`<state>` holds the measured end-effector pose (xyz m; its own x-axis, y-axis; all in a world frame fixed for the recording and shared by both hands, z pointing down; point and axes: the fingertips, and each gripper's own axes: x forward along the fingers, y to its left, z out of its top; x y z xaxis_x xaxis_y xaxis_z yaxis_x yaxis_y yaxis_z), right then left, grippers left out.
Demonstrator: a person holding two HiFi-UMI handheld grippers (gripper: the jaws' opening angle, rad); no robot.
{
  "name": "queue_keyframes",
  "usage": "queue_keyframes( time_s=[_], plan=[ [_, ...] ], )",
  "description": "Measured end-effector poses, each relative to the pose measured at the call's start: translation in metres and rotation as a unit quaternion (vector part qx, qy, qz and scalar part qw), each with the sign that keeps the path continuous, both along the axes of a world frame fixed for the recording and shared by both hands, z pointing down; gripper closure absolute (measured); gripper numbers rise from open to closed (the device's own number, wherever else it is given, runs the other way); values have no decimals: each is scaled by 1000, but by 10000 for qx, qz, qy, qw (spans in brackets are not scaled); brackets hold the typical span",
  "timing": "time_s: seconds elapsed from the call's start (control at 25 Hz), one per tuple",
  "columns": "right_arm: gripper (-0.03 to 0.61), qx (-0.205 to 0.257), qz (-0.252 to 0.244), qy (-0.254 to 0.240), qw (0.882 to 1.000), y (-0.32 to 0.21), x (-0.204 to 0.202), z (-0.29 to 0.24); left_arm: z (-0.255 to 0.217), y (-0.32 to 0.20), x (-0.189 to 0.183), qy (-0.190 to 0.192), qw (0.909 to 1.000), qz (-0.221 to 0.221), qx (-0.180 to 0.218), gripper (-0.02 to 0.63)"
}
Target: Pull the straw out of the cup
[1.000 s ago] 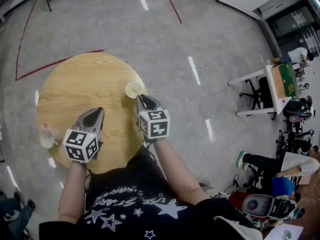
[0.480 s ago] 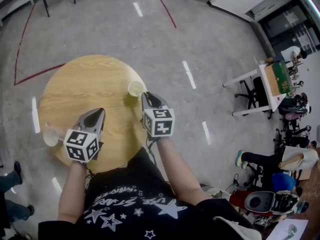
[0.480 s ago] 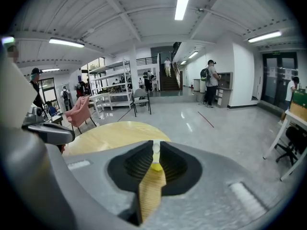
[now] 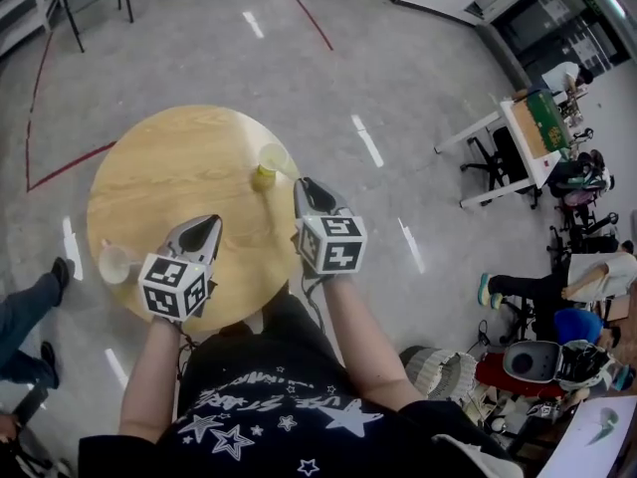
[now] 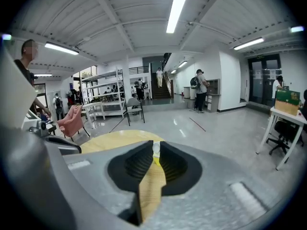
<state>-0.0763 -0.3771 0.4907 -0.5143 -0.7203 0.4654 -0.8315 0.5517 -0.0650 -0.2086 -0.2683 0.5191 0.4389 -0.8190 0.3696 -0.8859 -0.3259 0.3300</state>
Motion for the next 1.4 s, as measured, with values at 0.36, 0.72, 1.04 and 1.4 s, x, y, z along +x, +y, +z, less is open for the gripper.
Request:
queue_keyframes(
  time_s=[0.36,0.72,1.04,1.4],
  plan=[
    [538,-43,-38,-120,9999,32,21,-11,-5,9,31,24,9995,322,-1,604],
    [538,33,-205,-321,9993,68,43,-17,-7,32,53,-111,9996,223,109,604],
    [538,13,-301,-498,9983,125,80,-22,-21,82,80,-283,9994,22,209,604],
    [540,165,-511,-665,9963,201,116,-38,-44,153,122,-299,9984,-129,467,604]
  ],
)
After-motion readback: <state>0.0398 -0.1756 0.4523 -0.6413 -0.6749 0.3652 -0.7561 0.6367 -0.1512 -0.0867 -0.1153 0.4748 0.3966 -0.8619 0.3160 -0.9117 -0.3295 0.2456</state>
